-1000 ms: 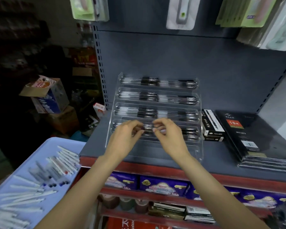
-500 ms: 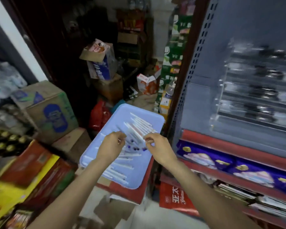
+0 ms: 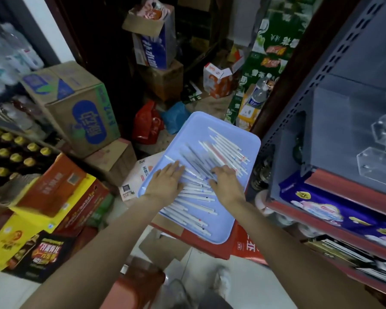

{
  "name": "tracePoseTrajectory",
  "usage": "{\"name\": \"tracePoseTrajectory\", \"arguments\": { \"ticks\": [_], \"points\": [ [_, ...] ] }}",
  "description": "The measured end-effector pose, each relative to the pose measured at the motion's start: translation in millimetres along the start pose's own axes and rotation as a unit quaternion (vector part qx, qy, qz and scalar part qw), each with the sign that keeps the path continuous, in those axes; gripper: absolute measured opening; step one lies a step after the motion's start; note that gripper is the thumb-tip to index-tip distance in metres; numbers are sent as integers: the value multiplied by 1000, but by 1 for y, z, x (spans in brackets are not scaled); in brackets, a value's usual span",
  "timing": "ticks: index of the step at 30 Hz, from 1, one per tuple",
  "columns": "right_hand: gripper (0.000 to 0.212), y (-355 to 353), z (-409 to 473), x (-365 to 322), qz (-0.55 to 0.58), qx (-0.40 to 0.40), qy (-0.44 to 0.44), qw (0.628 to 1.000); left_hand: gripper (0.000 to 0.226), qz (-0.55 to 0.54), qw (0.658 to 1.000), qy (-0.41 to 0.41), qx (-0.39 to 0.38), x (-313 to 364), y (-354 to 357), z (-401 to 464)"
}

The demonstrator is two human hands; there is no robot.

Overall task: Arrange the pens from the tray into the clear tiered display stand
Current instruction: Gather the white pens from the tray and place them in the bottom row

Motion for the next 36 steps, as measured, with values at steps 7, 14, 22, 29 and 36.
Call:
{"name": "tracePoseTrajectory", "arguments": {
  "ticks": [7,14,22,29,36],
  "points": [
    [35,1,21,-18,-48,-4,28,998,44,34,994,14,100,-6,-26,-3],
    [38,5,37,-20,-43,-57,63,995,40,-6,994,35,101,-11,-27,0],
    [30,6,38,-24,-85,-82,57,991,33,-124,989,-27,78,-18,-31,31],
    [31,2,38,-26,-72,-101,56,991,37,-162,985,-35,50,-14,-26,50],
    [20,2,45,-18,-32,-87,41,995,22,-258,965,-34,40,-7,-27,59]
  ]
}}
Point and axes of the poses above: each hand's wrist, its own z-axis towards the middle knuckle, its own y-axis out of the palm, x = y × z, the point moved 10 cm from there along z, towards the middle knuckle, and after that the axes turned 9 degrees about -x, right-handed, at the moved point
